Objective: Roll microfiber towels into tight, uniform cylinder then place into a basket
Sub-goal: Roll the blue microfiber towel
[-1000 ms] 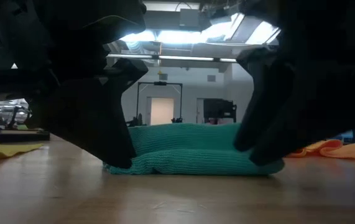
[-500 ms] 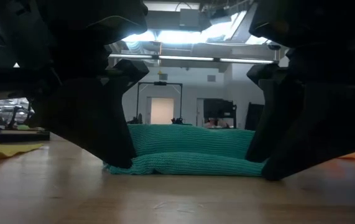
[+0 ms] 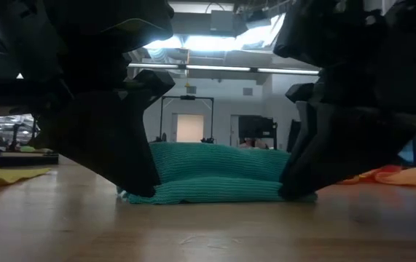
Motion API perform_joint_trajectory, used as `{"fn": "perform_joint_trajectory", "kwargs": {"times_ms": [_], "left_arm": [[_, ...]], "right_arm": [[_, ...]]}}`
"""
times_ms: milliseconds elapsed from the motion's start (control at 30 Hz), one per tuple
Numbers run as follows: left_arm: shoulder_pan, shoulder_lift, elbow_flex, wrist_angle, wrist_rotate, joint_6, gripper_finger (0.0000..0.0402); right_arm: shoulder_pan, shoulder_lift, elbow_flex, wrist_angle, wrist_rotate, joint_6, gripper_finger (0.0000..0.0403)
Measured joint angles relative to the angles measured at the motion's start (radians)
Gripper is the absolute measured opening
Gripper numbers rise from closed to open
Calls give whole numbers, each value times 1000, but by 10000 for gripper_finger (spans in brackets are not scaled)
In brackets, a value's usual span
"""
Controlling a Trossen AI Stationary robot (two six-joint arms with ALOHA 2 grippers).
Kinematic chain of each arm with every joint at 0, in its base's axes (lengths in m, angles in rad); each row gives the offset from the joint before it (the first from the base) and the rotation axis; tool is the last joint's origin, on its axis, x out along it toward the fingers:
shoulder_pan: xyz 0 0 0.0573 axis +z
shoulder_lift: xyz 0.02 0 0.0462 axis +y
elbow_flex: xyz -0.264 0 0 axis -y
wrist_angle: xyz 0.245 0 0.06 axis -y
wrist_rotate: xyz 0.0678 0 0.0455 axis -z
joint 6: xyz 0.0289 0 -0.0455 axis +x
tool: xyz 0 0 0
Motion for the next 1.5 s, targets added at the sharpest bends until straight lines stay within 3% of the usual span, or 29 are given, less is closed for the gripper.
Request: {"fn": "perform_joint_trajectory", "kwargs": {"times_ms": [67,400,1067,1233,1500], "left_arm": [[0,0,0,0,0,-1,0],[3,-10,-2,-8,43,-77,0],[1,-101,-7,-28,328,-240,0],[1,-102,-5,-24,363,-262,0],[3,-103,-4,-17,362,-265,0]], "right_arm": [[-1,0,0,1,-1,-1,9],[-1,-4,2,16,-67,0,5],[-71,-44,75,56,-440,91,3],[-71,-44,107,60,-517,194,3],[-87,-44,108,54,-521,394,3]]}}
